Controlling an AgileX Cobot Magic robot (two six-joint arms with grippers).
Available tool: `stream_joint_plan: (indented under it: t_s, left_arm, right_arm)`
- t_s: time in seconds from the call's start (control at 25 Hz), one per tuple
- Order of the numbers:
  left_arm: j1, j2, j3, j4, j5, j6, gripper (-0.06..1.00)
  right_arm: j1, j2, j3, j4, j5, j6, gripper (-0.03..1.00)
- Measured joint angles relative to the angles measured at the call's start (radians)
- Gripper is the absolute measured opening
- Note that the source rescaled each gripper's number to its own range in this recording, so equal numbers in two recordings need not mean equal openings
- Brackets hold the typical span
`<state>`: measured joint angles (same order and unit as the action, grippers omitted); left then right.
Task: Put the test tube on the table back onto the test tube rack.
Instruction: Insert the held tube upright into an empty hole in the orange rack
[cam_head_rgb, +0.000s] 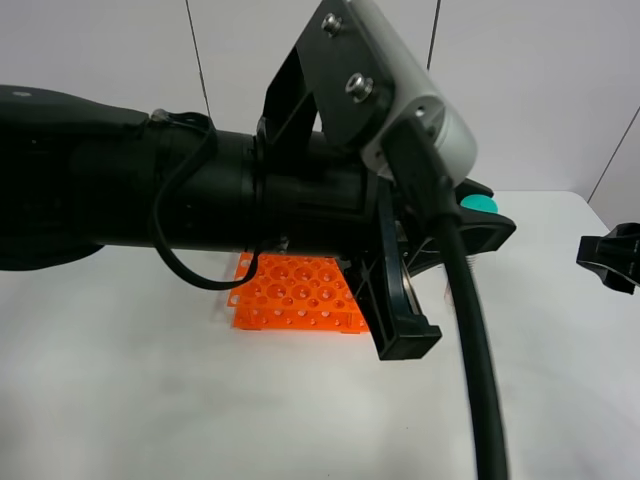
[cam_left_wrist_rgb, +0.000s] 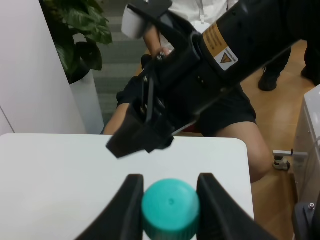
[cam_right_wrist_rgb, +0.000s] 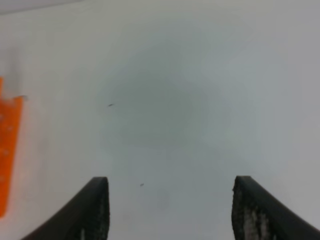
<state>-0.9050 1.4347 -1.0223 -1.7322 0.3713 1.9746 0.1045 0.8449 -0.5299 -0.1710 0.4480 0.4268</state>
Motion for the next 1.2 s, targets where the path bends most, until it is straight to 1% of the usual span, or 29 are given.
stream_joint_plan:
  t_s: [0.08, 0.2, 0.32, 0.64, 1.0, 1.2]
  left_arm:
    - [0.0, 0.0, 0.0, 0.0, 0.0, 0.0, 0.0]
    - [0.0, 0.0, 0.0, 0.0, 0.0, 0.0, 0.0]
    - [0.0, 0.0, 0.0, 0.0, 0.0, 0.0, 0.0]
    - [0.0, 0.0, 0.0, 0.0, 0.0, 0.0, 0.0]
    - [0.0, 0.0, 0.0, 0.0, 0.0, 0.0, 0.0]
    - [0.0, 0.0, 0.0, 0.0, 0.0, -0.004, 0.0]
  right_arm:
    - [0.0, 0.0, 0.0, 0.093, 0.027, -0.062, 0.71]
    - [0.0, 0.0, 0.0, 0.123, 0.042, -0.108, 0.71]
    - [0.0, 0.0, -0.001, 0.111, 0.047, -0.113, 0.71]
    - [0.0, 0.0, -0.001, 0.035, 0.064, -0.117, 0.71]
    - [0.0, 0.0, -0.001, -0.005, 0.072, -0.116, 0.71]
    - [0.0, 0.0, -0.001, -0.055, 0.096, -0.087, 0.71]
